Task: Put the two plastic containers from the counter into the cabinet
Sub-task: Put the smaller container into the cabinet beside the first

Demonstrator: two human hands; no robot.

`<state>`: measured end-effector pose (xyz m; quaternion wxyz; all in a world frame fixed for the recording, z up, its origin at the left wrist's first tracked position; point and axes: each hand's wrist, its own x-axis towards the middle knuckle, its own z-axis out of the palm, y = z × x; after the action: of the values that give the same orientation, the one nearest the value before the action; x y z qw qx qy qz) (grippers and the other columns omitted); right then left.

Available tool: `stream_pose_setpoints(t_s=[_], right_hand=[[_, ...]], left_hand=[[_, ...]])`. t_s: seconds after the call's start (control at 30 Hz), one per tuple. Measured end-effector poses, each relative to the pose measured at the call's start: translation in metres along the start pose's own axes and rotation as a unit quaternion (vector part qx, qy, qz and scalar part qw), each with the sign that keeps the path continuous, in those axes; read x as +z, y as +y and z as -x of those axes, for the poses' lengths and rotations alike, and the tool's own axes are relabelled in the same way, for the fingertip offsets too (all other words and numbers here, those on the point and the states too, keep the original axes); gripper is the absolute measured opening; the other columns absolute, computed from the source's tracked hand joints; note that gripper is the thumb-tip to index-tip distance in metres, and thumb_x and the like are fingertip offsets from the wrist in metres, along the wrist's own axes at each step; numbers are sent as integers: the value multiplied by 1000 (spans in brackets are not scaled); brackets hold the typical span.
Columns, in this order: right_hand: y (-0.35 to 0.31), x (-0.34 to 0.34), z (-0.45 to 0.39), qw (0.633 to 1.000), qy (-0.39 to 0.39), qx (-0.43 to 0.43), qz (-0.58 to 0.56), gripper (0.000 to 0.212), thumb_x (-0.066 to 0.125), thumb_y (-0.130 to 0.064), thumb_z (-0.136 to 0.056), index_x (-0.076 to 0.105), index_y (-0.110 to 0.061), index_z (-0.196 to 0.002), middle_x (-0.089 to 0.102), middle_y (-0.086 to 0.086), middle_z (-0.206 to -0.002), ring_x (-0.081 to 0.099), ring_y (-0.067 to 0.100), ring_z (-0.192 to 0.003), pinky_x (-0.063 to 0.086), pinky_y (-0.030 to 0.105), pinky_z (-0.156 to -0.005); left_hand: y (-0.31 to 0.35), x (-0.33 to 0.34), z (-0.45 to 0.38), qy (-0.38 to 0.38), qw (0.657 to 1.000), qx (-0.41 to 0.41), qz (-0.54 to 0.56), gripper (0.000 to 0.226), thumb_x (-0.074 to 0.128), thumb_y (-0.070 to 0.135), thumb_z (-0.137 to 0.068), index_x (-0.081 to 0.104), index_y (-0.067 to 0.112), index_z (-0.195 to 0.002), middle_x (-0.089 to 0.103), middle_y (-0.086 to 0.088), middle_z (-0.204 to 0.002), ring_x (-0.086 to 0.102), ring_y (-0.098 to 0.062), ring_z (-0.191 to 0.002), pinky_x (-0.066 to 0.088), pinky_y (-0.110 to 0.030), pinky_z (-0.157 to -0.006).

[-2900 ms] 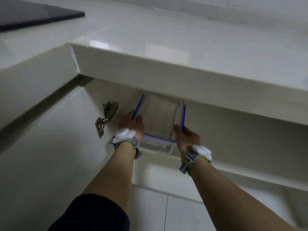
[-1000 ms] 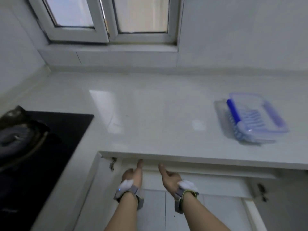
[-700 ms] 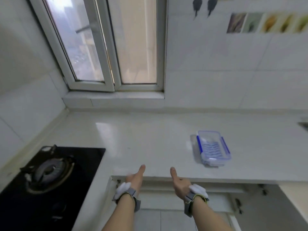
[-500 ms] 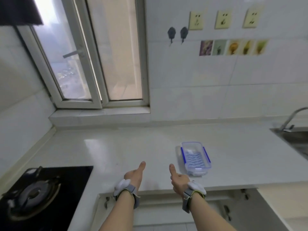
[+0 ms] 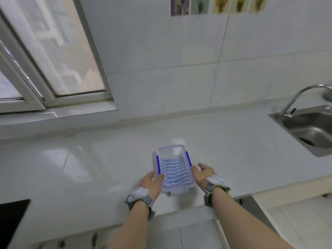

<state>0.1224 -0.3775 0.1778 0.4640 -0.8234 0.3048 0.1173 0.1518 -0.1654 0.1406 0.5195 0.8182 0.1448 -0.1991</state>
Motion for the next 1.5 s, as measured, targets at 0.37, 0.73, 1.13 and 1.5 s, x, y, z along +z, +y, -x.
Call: stream_pose_setpoints(t_s=[0.37, 0.73, 1.13, 1.5], right_hand=[[32, 46, -91, 989, -48, 31, -134, 33, 70, -44, -85, 79, -15, -97, 77, -9, -73, 76, 22, -82, 61, 41, -90], [62, 78, -46, 978, -76, 52, -189, 62, 76, -61, -57, 80, -13, -98, 81, 9, -94, 75, 34, -92, 58, 49, -95], [70, 187, 203, 963, -137, 39, -227, 41, 73, -24, -90, 69, 5, -118, 74, 24, -112, 71, 40, -103, 53, 56, -101], [129, 278, 289, 953, -149, 113, -240, 38, 73, -17, -90, 66, 6, -119, 72, 28, -114, 70, 43, -102, 53, 58, -100]], left_hand=[[-19, 43, -49, 44, 997, 53, 43, 25, 57, 49, -91, 55, 44, -116, 67, 28, -94, 64, 17, -77, 47, -4, -56], [-64, 5, -3, 12, 997, 65, 48, 22, 50, 47, -92, 57, 67, -96, 68, 41, -85, 64, 17, -82, 47, -4, -67], [-208, -137, 185, 37, 987, 46, 146, 28, 59, 34, -90, 65, 59, -101, 77, 17, -91, 74, -10, -89, 60, -29, -80], [-324, -175, 241, 39, 982, -36, 183, 36, 63, 23, -87, 70, 58, -85, 79, 8, -94, 74, -23, -93, 59, -41, -89]])
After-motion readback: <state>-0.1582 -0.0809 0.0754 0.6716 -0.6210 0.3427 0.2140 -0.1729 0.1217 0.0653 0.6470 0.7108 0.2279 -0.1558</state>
